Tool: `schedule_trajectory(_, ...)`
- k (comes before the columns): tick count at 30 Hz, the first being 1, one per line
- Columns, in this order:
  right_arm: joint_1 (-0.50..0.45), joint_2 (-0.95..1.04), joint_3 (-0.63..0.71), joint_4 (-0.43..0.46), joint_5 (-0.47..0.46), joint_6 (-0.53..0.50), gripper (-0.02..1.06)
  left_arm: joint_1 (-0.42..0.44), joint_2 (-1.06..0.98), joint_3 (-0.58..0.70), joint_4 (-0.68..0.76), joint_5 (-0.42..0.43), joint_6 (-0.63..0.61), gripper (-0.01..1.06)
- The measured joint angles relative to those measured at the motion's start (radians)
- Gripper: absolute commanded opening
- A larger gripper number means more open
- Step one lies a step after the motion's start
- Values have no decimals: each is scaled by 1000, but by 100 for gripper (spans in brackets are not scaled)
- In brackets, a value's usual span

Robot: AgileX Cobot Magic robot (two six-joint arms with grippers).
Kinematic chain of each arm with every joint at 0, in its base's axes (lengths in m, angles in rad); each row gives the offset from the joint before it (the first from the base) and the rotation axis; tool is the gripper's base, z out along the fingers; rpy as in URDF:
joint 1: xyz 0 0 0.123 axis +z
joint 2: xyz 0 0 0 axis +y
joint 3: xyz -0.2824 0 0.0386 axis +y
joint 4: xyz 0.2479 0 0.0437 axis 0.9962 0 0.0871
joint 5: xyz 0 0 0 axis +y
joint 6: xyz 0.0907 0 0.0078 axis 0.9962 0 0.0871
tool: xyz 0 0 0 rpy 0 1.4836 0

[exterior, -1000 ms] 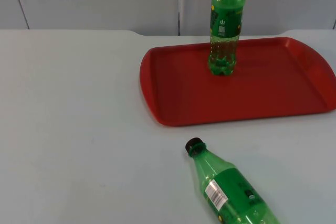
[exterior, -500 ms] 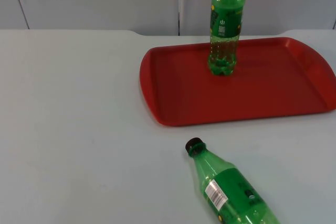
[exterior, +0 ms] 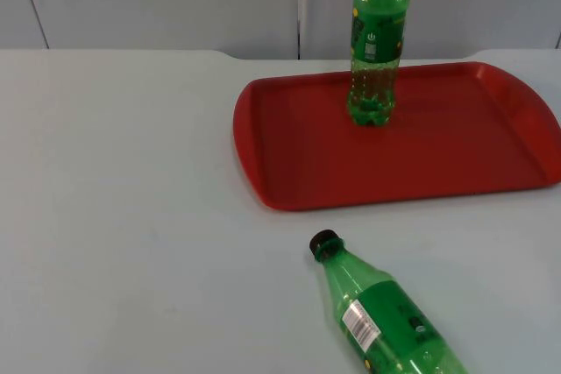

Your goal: Place the bottle upright on the tray.

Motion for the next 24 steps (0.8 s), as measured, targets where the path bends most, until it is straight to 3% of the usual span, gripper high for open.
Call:
schedule_trajectory(9,0,21,0,8,-44,-22,105,0,0,0,0,0,0,105)
schedule_trajectory(24,0,164,-9,137,-47,-58,105,0,0,0,0,0,0,105)
